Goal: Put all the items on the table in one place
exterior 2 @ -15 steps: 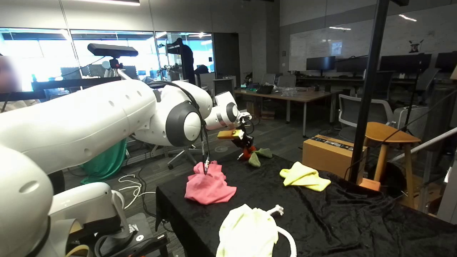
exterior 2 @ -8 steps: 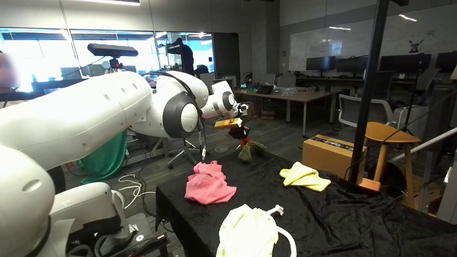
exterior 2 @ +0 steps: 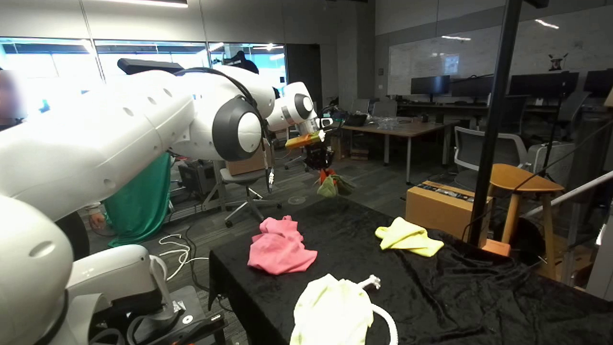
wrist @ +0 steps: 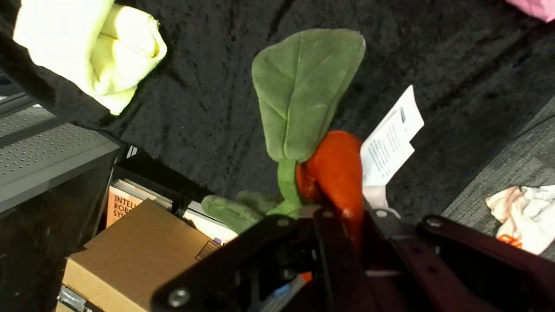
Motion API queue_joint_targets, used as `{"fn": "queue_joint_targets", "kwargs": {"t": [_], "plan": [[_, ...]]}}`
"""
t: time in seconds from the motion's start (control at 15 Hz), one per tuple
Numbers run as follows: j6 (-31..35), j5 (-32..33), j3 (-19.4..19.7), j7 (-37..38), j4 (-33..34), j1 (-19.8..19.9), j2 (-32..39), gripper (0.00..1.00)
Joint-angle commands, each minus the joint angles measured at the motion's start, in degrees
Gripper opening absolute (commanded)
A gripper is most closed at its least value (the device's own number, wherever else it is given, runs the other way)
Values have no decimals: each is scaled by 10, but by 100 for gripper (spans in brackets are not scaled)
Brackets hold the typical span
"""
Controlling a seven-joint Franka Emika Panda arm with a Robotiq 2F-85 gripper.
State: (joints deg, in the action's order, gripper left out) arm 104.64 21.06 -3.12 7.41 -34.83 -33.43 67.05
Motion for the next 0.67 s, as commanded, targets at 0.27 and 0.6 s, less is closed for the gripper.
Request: {"fn": "queue_joint_targets", "kwargs": {"t": [0.27,0.6], "plan": [[17,-13,-30,-38,-183,49,-119,5],[61,-14,-49,-23,-307,87,-175,5]]}}
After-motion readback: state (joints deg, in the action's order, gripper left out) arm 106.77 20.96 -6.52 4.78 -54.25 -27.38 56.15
